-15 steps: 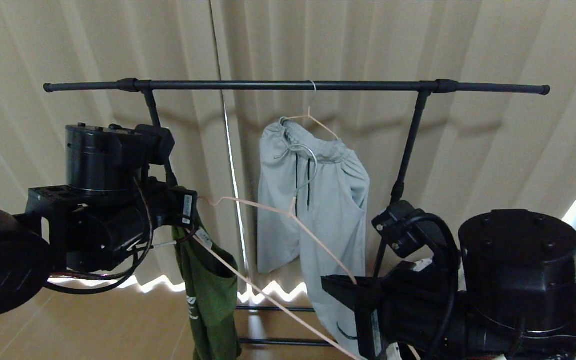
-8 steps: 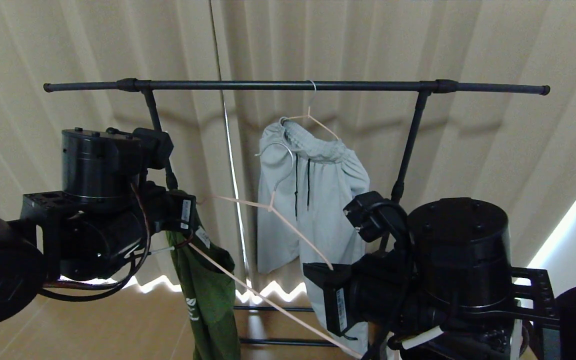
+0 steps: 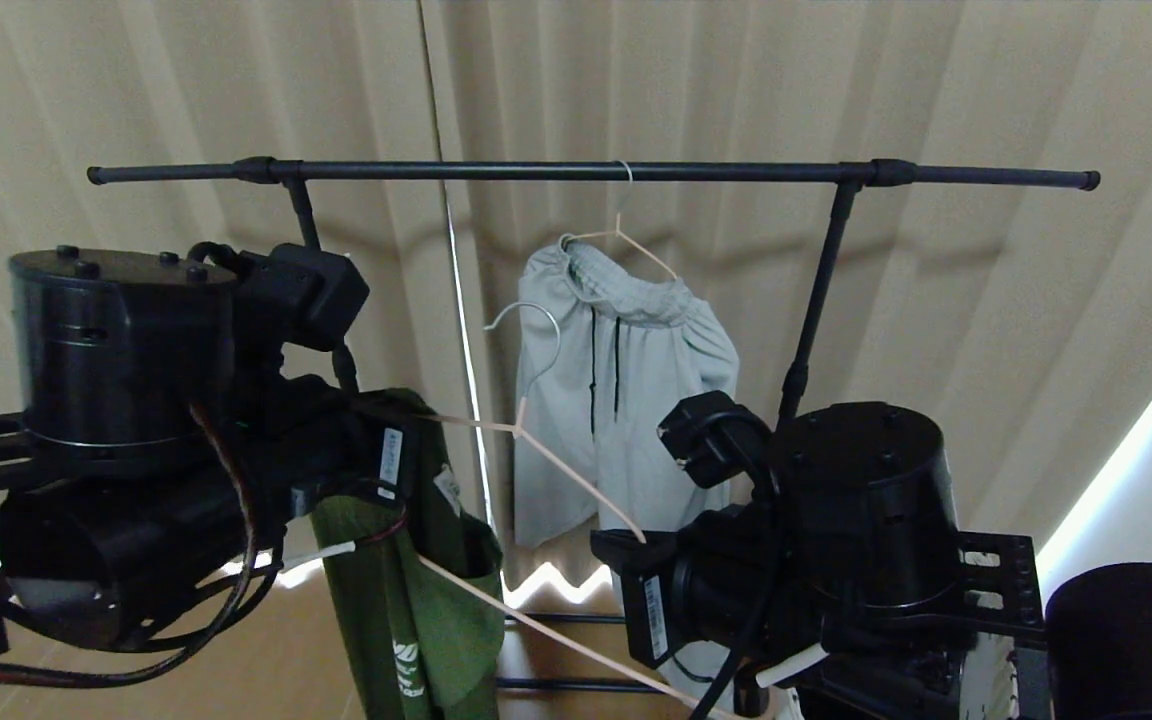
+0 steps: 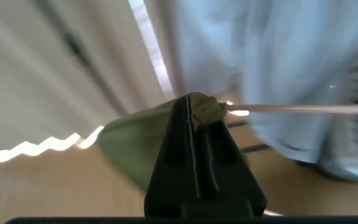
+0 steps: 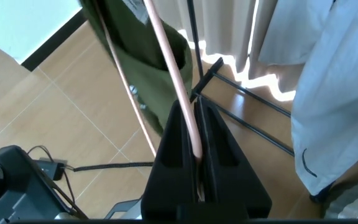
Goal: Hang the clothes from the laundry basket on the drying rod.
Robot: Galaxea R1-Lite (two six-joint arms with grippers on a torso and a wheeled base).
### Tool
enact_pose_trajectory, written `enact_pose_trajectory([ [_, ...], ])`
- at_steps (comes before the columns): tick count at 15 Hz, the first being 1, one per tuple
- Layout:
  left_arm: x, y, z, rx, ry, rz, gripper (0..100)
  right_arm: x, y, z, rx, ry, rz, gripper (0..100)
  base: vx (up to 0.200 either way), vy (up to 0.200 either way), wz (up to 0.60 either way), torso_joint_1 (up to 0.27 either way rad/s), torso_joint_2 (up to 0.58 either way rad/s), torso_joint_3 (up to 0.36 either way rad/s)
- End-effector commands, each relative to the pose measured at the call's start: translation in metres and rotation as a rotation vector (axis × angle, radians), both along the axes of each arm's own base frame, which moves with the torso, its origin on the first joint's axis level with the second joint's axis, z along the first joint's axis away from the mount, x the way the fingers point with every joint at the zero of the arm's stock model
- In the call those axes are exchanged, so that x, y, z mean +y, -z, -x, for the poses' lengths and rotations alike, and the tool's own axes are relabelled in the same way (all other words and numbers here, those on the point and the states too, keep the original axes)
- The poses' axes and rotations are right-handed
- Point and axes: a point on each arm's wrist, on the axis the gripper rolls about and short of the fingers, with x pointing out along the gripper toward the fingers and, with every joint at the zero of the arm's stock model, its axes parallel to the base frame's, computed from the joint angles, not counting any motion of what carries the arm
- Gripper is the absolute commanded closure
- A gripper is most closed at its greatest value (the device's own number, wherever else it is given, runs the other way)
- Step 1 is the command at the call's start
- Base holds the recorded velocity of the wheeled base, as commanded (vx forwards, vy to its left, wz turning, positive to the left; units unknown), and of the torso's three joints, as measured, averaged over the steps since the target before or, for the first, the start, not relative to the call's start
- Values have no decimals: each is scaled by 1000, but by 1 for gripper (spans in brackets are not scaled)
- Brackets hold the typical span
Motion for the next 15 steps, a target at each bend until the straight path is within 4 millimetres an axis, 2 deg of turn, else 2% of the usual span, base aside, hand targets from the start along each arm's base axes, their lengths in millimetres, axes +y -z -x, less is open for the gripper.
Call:
enact_pose_trajectory([
  [1, 0, -8, 17, -16, 116, 41, 100, 0, 1, 0, 2, 1, 3, 100, 0, 0, 0, 0, 0, 0],
  [6, -4, -13, 32, 10, 383, 113, 100, -1, 0, 0, -21, 2, -17, 100, 0, 0, 0, 0, 0, 0],
  [14, 11, -11, 52, 4, 459, 128, 100, -19, 6, -11, -196, -4, 28, 100, 0, 0, 0, 0, 0, 0],
  [15, 12, -10, 52, 1, 462, 120, 0, -20, 6, -13, -202, 4, 27, 100, 0, 0, 0, 0, 0, 0],
])
